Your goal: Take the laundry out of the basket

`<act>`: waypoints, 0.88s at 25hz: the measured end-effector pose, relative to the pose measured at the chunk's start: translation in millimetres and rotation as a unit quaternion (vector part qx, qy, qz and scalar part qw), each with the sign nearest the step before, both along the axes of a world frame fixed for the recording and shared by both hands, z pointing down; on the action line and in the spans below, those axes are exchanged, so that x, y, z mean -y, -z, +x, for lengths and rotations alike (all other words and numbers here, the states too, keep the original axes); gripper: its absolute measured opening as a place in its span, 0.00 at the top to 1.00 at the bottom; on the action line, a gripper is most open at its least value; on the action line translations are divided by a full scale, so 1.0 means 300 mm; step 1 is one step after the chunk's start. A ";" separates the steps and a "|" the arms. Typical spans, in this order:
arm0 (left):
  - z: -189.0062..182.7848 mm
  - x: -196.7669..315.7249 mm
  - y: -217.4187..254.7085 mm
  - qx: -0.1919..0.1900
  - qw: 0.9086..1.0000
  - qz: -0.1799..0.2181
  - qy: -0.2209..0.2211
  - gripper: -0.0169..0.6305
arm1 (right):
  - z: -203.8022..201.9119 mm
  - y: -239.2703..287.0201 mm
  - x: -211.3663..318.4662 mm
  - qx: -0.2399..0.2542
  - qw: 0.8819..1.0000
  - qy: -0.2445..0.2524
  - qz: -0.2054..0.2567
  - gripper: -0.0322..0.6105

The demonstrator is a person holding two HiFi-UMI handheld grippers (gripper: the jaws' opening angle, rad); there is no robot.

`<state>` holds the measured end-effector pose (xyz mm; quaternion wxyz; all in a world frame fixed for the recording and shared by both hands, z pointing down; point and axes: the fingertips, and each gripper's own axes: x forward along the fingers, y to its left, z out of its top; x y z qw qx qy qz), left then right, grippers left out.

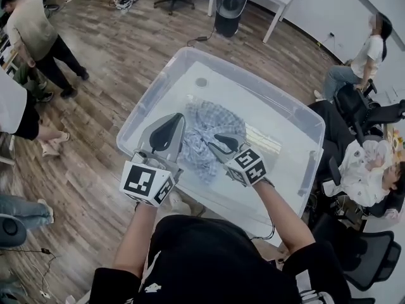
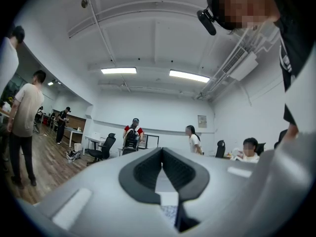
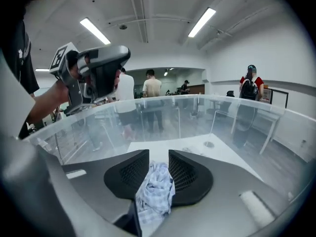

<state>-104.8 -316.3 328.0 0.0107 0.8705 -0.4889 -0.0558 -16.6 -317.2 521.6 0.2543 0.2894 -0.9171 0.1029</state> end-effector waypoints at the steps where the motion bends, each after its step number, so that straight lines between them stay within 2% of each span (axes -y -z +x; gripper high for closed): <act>1: -0.012 0.010 0.000 -0.001 1.000 0.000 -0.001 0.96 | -0.005 -0.030 0.005 -0.009 1.000 0.002 -0.008 0.76; 4: -0.047 0.034 -0.002 -0.004 1.000 0.002 -0.002 0.96 | -0.019 -0.126 0.013 -0.039 0.999 0.011 -0.033 0.70; 7: -0.076 0.054 -0.006 -0.006 1.000 0.002 -0.005 0.96 | -0.040 -0.219 0.013 -0.071 0.996 0.023 -0.059 0.57; 12: -0.101 0.088 0.002 -0.007 1.000 0.003 -0.014 0.96 | -0.080 -0.348 0.013 -0.125 0.988 0.047 -0.072 0.35; 18: -0.133 0.125 0.005 -0.008 1.000 0.003 -0.021 0.96 | -0.096 -0.513 -0.008 -0.227 0.968 0.096 -0.037 0.11; 22: -0.132 0.141 0.007 -0.005 1.000 0.003 -0.030 0.96 | -0.100 -0.579 -0.038 -0.283 0.950 0.132 -0.007 0.04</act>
